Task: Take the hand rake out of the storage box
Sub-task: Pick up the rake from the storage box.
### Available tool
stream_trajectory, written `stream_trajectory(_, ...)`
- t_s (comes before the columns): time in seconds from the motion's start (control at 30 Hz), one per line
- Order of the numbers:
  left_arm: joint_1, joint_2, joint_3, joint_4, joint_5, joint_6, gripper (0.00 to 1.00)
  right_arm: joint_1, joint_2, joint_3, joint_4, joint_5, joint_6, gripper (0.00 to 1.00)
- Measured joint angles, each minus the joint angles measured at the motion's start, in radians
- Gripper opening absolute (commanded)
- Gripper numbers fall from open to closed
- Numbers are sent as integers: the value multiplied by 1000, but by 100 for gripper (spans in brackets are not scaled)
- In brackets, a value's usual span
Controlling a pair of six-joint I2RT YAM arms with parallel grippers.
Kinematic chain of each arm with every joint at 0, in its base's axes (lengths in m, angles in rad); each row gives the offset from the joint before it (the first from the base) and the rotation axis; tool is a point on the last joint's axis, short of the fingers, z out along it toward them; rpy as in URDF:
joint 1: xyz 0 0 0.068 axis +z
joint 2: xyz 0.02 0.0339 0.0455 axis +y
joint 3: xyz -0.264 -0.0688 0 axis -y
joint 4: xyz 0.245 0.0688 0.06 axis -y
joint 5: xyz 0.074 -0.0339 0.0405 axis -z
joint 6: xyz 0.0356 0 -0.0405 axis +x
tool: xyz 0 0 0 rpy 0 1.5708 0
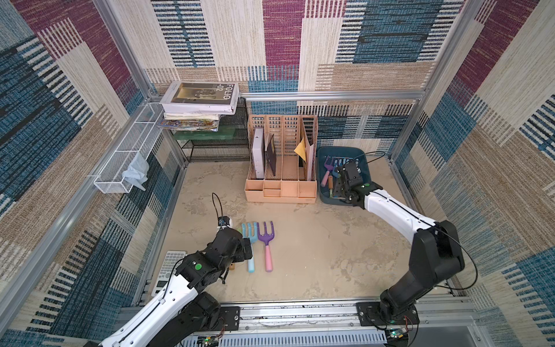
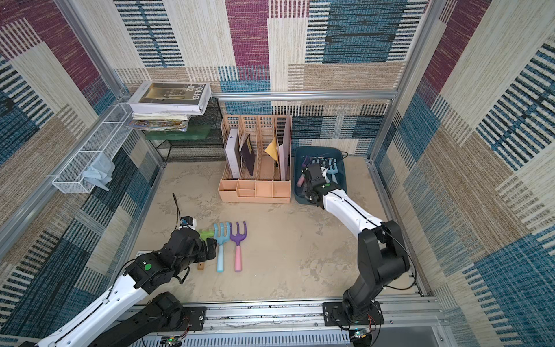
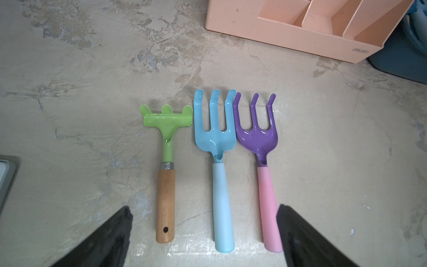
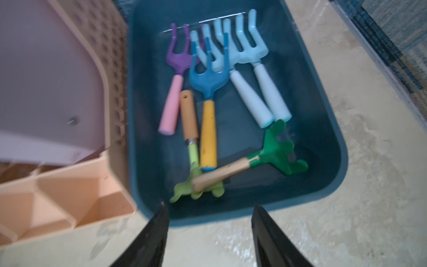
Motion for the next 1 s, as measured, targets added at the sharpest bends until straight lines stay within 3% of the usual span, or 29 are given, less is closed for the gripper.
stream_trajectory(0.23, 0, 27, 0, 7, -2, 8, 100, -106, 325, 244, -34, -82, -48, 46)
stream_trajectory(0.37, 0, 44, 2, 7, -11, 8, 100, -128, 421, 334, -61, -121, -61, 46)
stream_trajectory(0.67, 0, 56, 3, 7, -30, 8, 100, -124, 546, 465, -89, -182, -80, 38)
stream_trajectory(0.93, 0, 55, 3, 7, -32, 8, 100, -127, 525, 472, -136, -170, -87, 11)
stream_trajectory(1.0, 1, 55, 3, 7, -33, 8, 100, -127, 491, 465, -149, -166, -88, 8)
